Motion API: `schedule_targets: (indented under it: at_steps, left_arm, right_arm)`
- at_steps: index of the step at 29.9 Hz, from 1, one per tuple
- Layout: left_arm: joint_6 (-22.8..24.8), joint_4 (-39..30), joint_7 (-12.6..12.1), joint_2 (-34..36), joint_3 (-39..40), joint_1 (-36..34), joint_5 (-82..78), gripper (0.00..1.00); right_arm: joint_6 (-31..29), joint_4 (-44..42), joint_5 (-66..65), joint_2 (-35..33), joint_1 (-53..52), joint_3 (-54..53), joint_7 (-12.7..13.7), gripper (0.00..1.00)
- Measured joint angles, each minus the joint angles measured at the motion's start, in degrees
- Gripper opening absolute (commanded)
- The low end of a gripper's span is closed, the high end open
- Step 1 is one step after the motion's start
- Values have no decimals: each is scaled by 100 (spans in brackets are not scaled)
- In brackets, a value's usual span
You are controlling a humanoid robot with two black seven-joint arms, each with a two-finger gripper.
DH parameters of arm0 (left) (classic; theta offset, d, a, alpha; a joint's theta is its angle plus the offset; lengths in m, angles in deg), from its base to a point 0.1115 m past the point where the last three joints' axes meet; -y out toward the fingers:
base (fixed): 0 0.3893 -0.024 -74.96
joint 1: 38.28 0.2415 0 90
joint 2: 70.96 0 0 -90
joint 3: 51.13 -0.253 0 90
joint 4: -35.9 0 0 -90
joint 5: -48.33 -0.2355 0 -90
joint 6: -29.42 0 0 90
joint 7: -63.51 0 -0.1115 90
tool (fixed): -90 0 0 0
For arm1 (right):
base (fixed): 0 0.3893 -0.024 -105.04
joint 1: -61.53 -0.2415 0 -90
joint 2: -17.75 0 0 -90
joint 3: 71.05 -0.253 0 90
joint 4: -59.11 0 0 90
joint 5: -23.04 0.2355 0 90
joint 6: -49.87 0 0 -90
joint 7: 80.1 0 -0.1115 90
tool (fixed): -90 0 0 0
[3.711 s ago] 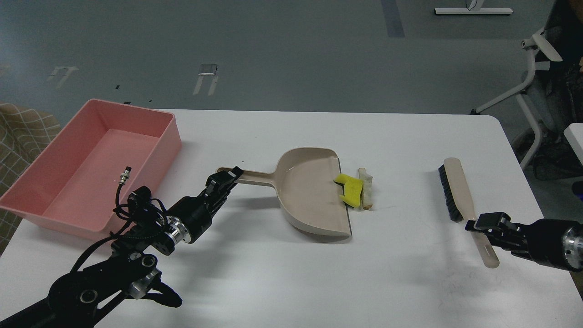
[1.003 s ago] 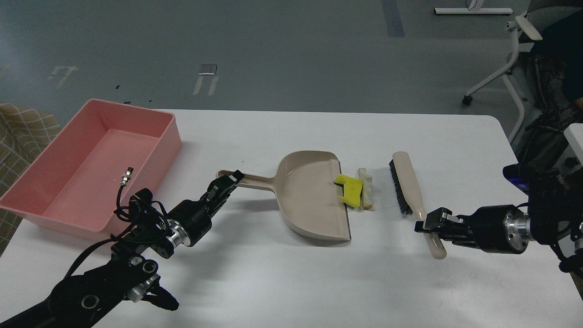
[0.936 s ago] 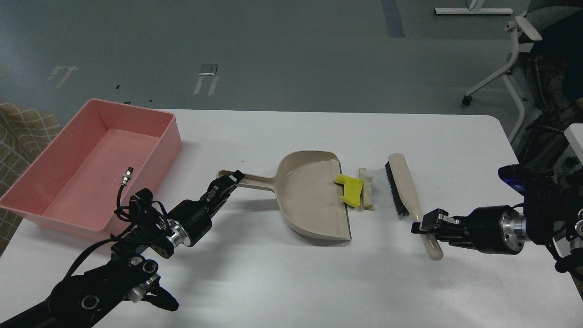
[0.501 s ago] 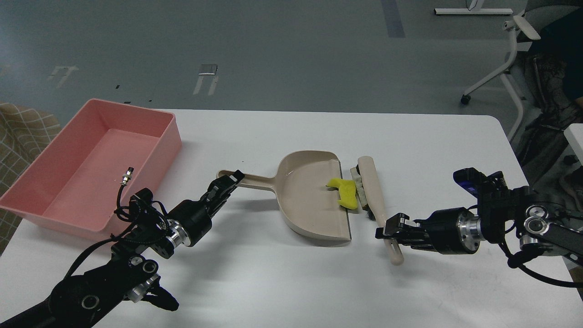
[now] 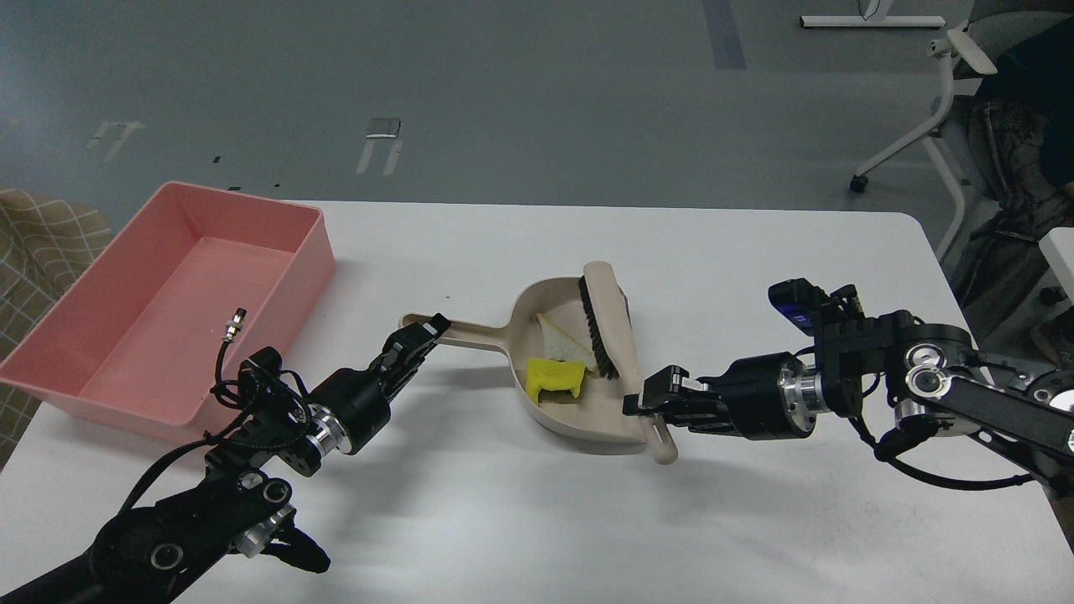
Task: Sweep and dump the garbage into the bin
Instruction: 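Sweep the brush with the right gripper across the debris into the dustpan, then lift the brush away with the right gripper and raise the dustpan, then carry the dustpan over the pink bin and tip it to dump debris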
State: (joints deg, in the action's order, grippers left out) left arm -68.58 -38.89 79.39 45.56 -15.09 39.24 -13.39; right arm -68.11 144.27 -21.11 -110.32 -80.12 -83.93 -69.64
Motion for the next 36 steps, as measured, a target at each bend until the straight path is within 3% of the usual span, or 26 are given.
schedule_targets:
  at_steps: [9,17,29,36]
  left_arm:
    - [16,0,12,-198,157,9,818,0]
    - [20,11,12,-115,302,-97,993,0]
    - [52,-306,-76,1066,514,-510,1636,0]
    - [515,-492,-58,2236,992,-537,2236,0]
  right_arm:
    - [-3,370,216,-1554,68,-570,6,0]
    - [-2,389,575,-2897,459,-585,-266,0]
    - [-2,387,561,-2998,854,-551,-406,0]
    - [-2,387,555,-2979,936,-542,-406,0]
